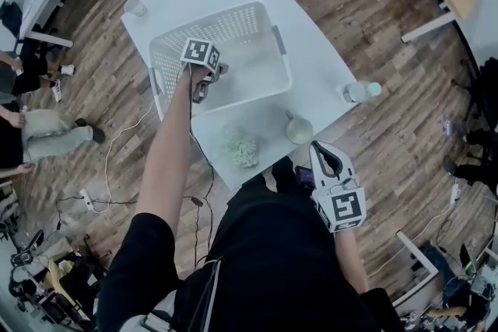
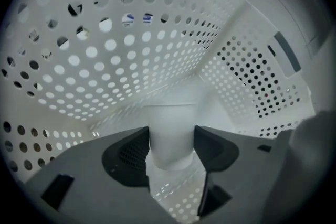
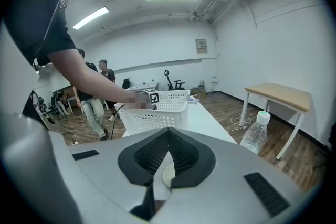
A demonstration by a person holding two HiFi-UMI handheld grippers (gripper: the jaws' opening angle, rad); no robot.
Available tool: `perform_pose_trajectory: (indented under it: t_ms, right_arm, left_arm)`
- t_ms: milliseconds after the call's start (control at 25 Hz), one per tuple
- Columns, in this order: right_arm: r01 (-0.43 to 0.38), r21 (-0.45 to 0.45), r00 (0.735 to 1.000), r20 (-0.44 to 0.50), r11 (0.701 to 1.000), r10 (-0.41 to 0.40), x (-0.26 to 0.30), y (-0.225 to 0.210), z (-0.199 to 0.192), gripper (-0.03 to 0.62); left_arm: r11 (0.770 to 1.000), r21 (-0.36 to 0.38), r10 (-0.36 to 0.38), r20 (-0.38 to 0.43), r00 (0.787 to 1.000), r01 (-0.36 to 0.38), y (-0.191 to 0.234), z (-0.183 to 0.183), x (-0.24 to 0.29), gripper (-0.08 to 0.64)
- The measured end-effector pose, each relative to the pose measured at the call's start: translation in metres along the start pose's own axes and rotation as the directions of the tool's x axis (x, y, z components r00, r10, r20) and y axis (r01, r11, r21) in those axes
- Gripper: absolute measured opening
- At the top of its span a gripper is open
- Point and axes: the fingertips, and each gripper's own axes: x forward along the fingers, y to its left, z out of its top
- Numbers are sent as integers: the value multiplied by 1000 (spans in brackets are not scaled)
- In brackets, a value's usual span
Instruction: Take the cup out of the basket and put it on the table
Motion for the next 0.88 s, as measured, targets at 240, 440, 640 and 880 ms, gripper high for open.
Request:
perform_pose_trajectory:
  t_ms: [240,440,640,880]
  right_arm:
    - [-48,-32,998,37,998,49,9,18,15,25]
    - [-104,-88,993,54,991,109,26,42,38,25]
    - [-173,-151,975,115,973,191,42,71,65,25]
    - [-243,-190,951,146,951,272,53,96,94,25]
  left_arm:
    - [995,90,-68,203,977,50,-29,21,-48,268]
    - [985,168,-104,386,917,40,-43,31,-108,268]
    - [985,167,-142,595,791,51,-52,26,-182,267]
    - [977,184,-211,779,591,106,-82,-6,-265,265]
